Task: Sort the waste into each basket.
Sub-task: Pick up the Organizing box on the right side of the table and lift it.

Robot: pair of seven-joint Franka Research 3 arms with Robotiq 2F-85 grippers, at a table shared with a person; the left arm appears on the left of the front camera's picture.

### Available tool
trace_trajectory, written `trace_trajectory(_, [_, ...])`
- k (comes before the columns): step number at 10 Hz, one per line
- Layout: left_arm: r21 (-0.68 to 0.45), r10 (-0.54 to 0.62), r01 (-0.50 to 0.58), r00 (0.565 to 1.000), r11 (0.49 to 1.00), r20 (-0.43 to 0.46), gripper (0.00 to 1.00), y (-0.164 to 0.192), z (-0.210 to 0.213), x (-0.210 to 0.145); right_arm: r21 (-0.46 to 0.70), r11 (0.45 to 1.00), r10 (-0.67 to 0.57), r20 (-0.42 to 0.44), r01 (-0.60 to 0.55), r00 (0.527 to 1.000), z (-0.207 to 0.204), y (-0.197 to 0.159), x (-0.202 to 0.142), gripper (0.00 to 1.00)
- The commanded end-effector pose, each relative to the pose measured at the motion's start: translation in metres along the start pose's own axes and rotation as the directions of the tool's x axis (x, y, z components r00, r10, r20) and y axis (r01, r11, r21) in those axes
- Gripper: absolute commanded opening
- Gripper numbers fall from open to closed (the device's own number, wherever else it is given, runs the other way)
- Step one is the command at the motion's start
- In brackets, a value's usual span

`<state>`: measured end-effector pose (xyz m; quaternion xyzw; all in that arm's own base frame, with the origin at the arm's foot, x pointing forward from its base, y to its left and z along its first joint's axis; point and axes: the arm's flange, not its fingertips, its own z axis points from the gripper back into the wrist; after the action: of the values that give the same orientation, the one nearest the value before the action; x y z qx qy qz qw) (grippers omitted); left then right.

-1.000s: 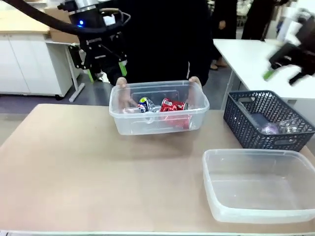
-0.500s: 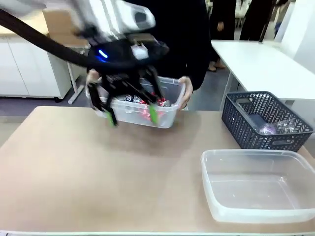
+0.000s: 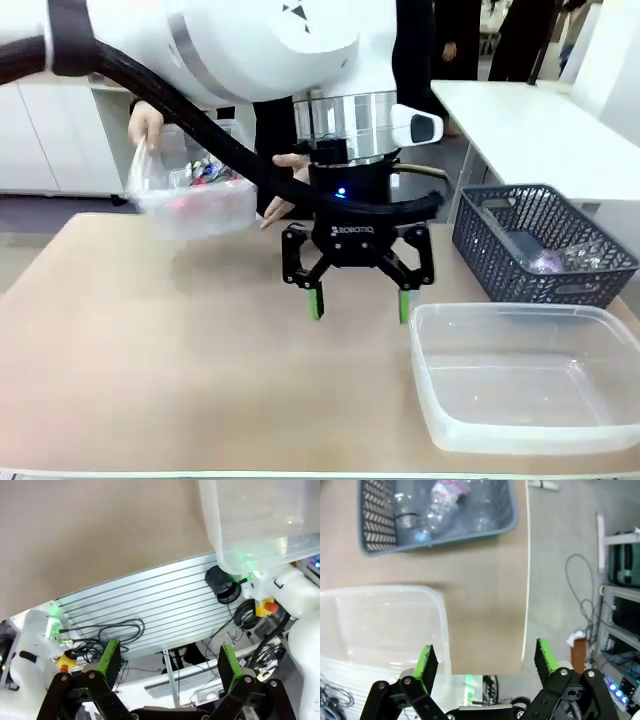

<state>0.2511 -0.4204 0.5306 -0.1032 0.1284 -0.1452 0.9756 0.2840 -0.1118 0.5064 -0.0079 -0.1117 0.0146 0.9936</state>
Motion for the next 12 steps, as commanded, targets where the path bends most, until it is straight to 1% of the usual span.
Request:
trace_trajectory(1, [-0.017,0.004,-0.003,0.999,1.0,0.034,1.0,0.019,0.017,-0.009,0.027,1.0,-0.005,0.007,0.005,1.0,0.0,0.003,0.001,1.0])
trace_trajectory(2, [0.0,0.0,0.0,1.0,1.0,0.0,1.0,0.0,0.0,0.0,0.0,1.0,0.0,0.0,0.0,1.0,0.0,0.0,0.0,1.0])
trace_trajectory(3, [-0.051,0.065,-0.065,0.998,0.997,-0.015,1.0,-0.015,0.002,0.008,-0.005,1.0,0.03,-0.087,-0.031,0.996,-0.005,0.012,0.008,1.0])
trace_trajectory(4, [-0.118,0.267,-0.263,0.964,0.958,0.014,1.0,-0.046,-0.016,0.004,0.014,0.997,0.081,-0.153,-0.08,0.985,-0.027,0.023,0.004,1.0])
trace_trajectory(5, [-0.117,0.362,-0.365,0.931,0.924,-0.041,1.0,-0.071,-0.036,0.003,0.008,0.997,0.079,-0.223,-0.08,0.972,-0.047,0.027,0.001,1.0])
trace_trajectory(6, [-0.089,0.411,-0.416,0.909,0.905,-0.075,1.0,-0.089,-0.054,0.002,0.016,0.997,0.073,-0.282,-0.071,0.957,-0.069,0.031,-0.006,1.0])
trace_trajectory(7, [-0.061,0.448,-0.451,0.892,0.89,-0.051,1.0,-0.1,-0.072,0.003,0.026,0.998,0.067,-0.338,-0.062,0.939,-0.091,0.036,-0.013,1.0])
trace_trajectory(8, [-0.023,0.468,-0.469,0.883,0.883,-0.04,1.0,-0.106,-0.093,0.005,0.067,0.996,0.079,-0.383,-0.058,0.92,-0.113,0.044,-0.02,1.0])
trace_trajectory(9, [0.019,0.504,-0.504,0.863,0.863,-0.032,1.0,-0.108,-0.119,0.009,0.039,0.998,0.068,-0.421,-0.057,0.905,-0.139,0.055,-0.028,1.0])
trace_trajectory(10, [0.02,0.55,-0.55,0.835,0.835,0.009,1.0,-0.107,-0.137,0.013,0.014,0.998,0.06,-0.448,-0.06,0.892,-0.155,0.056,-0.035,1.0])
trace_trajectory(11, [0.043,0.545,-0.545,0.838,0.837,0.015,1.0,-0.102,-0.15,0.018,-0.043,0.999,-0.001,-0.46,-0.021,0.888,-0.165,0.05,-0.041,1.0])
trace_trajectory(12, [0.01,0.501,-0.501,0.864,0.865,-0.036,1.0,-0.101,-0.133,0.001,-0.129,0.991,-0.093,-0.431,0.041,0.897,-0.162,0.038,-0.046,1.0])
